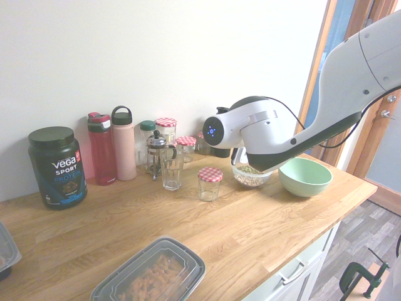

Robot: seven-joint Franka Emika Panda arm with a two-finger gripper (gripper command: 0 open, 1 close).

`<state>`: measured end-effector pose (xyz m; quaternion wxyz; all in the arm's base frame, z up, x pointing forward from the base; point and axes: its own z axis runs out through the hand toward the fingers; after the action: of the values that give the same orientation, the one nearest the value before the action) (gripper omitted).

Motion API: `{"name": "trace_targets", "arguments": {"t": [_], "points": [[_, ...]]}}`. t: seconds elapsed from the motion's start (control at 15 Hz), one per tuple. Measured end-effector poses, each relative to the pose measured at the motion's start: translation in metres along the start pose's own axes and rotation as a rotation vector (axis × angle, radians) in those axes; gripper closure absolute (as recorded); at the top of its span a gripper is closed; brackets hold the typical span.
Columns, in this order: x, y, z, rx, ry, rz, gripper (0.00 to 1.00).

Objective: Cover the lid of food container

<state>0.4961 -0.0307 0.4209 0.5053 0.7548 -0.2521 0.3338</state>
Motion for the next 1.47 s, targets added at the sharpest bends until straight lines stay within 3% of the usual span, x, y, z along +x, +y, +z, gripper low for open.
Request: {"name": "trace_targets", "arguments": {"t": [0.6, 0.67, 1.2, 1.47], "points": [[-0.007, -0.017, -0.011, 0.0, 0.006, -0.029, 1.0], [-0.007, -0.017, -0.012, 0.0, 0.006, -0.029, 0.0], [-0.019, -0.024, -0.036, 0.031, 0.011, -0.038, 0.0], [-0.035, -0.03, -0.045, 0.108, -0.038, -0.044, 0.0]]}}
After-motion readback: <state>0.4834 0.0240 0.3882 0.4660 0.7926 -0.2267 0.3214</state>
